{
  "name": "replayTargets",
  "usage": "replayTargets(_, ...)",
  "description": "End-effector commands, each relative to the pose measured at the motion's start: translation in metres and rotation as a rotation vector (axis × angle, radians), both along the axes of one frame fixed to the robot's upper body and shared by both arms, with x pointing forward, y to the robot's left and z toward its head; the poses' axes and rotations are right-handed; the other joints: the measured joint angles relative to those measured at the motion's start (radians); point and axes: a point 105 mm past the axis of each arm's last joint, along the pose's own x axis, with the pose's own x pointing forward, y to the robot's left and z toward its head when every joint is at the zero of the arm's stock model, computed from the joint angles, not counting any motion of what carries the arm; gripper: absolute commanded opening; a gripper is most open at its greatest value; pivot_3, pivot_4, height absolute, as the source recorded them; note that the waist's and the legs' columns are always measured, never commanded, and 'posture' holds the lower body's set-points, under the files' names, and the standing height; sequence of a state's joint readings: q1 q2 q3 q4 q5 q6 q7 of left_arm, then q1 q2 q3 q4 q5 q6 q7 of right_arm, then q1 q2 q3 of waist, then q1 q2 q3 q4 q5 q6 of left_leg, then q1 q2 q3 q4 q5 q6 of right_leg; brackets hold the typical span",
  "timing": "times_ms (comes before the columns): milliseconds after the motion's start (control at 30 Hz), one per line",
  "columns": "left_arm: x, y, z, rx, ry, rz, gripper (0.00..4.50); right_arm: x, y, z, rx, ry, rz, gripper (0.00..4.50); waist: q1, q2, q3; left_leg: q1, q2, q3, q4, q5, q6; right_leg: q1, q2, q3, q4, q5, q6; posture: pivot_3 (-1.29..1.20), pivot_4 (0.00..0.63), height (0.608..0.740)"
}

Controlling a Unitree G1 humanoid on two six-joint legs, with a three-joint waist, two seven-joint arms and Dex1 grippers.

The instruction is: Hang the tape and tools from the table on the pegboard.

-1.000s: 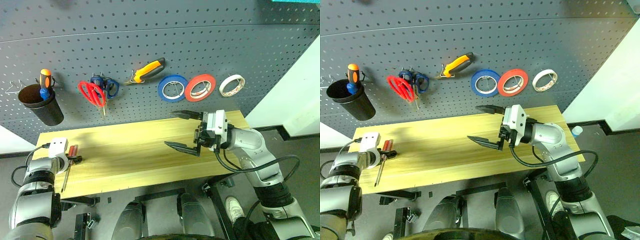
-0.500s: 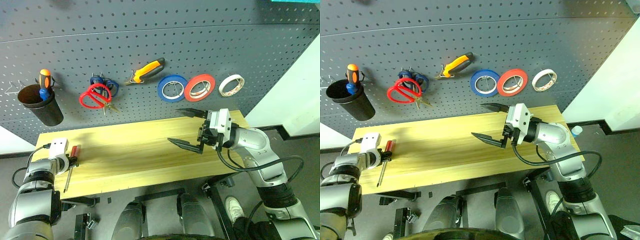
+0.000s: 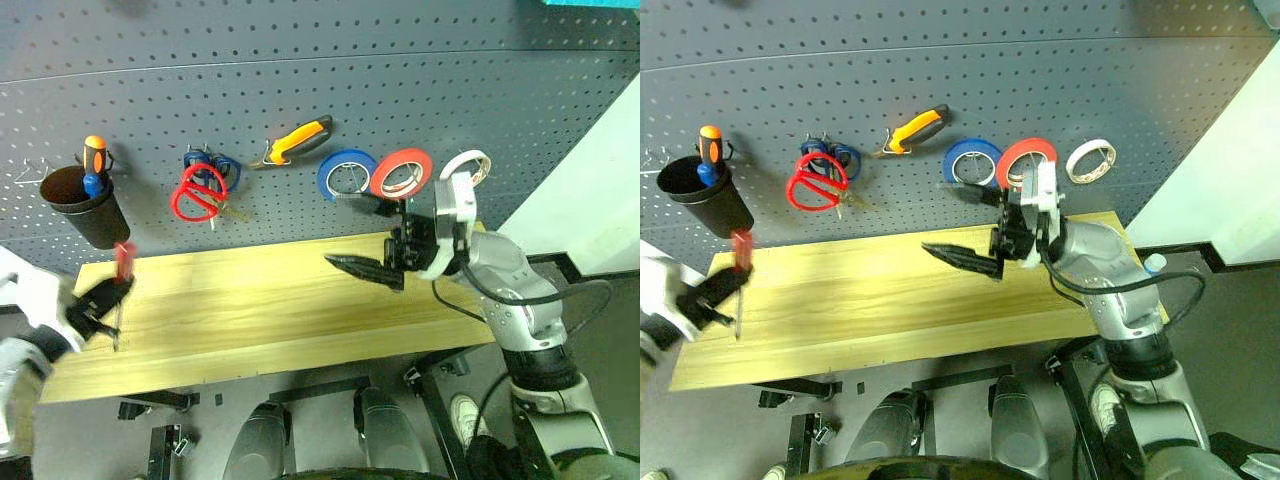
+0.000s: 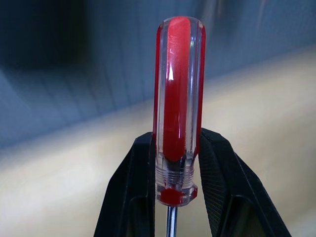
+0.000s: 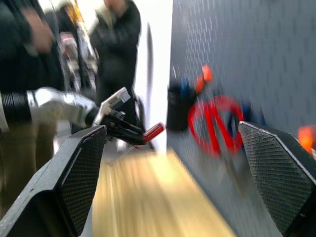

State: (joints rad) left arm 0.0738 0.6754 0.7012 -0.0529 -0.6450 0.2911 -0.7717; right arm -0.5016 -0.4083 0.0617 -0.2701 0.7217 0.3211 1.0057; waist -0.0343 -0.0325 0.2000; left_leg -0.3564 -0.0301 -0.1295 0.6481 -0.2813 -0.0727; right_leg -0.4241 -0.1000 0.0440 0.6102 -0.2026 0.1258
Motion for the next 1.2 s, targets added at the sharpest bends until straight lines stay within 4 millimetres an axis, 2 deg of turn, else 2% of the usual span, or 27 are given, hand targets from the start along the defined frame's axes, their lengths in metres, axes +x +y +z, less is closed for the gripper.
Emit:
replayTargets(33,-0.01,0.011,0.084,-0.037,-0.314,0.021,0.88,-0.011,0.004,0.019,0.037,-0.102,0.038,4.5,0.003,-0.002,-0.001,0.0,0.0,0.0,0.0,0.0,0.0,0.0,0.0,0.0,0.0,0.0,0.0,0.0,0.106,0.74)
replayTargets(233,-0.015,0.027,0.182,-0.081,-0.682,0.079,0.88,-0.008,0.009,0.015,0.026,-0.11,0.039,4.5,-0.004,-0.004,-0.003,-0.001,0.001,0.001,-0.001,0.0,0.0,-0.001,0.002,0.0,0.0,0.004,0.001,0.0,0.097,0.74)
replayTargets(267,-0.014,0.029,0.191,-0.076,-0.716,0.093,0.88,-0.008,0.009,0.014,0.026,-0.108,0.038,4.5,-0.006,-0.004,-0.003,-0.001,0.001,0.001,-0.001,0.0,0.0,-0.001,0.003,0.0,-0.001,0.004,0.001,0.0,0.097,0.74)
replayTargets(367,-0.001,0.033,0.201,-0.035,-0.745,0.109,0.88,-0.008,0.009,0.013,0.03,-0.105,0.03,4.5,-0.012,-0.003,-0.003,0.001,0.001,0.002,-0.002,0.0,0.0,-0.001,0.003,0.001,0.0,0.004,0.001,0.0,0.092,0.74)
replayTargets(500,0.022,0.034,0.191,-0.054,-0.73,0.047,0.88,-0.008,0.008,0.012,0.034,-0.102,0.015,4.5,-0.01,-0.003,-0.003,0.001,0.001,0.003,-0.002,0.0,0.0,-0.001,0.003,0.002,0.0,0.004,0.001,-0.02,0.086,0.74)
replayTargets(767,0.062,0.03,0.135,-0.102,-0.562,-0.02,0.88,-0.006,0.001,0.01,0.019,-0.104,-0.038,4.5,-0.011,-0.004,-0.004,0.0,0.002,0.003,-0.001,0.0,0.0,-0.002,0.003,0.002,0.0,0.004,0.001,-0.04,0.079,0.74)
replayTargets(900,0.069,0.029,0.112,-0.103,-0.507,-0.02,0.88,-0.005,-0.001,0.009,0.016,-0.107,-0.054,4.5,-0.014,-0.005,-0.004,0.0,0.002,0.004,-0.001,0.0,0.0,-0.002,0.003,0.002,0.0,0.004,0.001,-0.06,0.074,0.74)
replayTargets(1100,0.068,0.033,0.097,-0.091,-0.466,-0.005,0.88,-0.006,-0.002,0.011,0.031,-0.111,-0.046,4.5,-0.016,-0.005,-0.004,0.0,0.002,0.004,-0.001,0.0,0.0,-0.002,0.003,0.002,0.0,0.004,0.001,-0.05,0.074,0.74)
replayTargets(1133,0.067,0.035,0.096,-0.092,-0.46,-0.001,1.61,-0.006,-0.002,0.012,0.034,-0.108,-0.042,4.5,-0.016,-0.005,-0.004,0.0,0.002,0.004,-0.001,0.0,0.0,-0.002,0.003,0.002,0.0,0.004,0.001,-0.05,0.074,0.74)
replayTargets(1200,0.065,0.037,0.094,-0.089,-0.449,0.011,2.16,-0.006,-0.002,0.012,0.039,-0.107,-0.038,4.5,-0.015,-0.005,-0.004,0.0,0.002,0.004,-0.001,0.0,0.0,-0.002,0.003,0.002,0.001,0.004,0.001,-0.04,0.075,0.74)
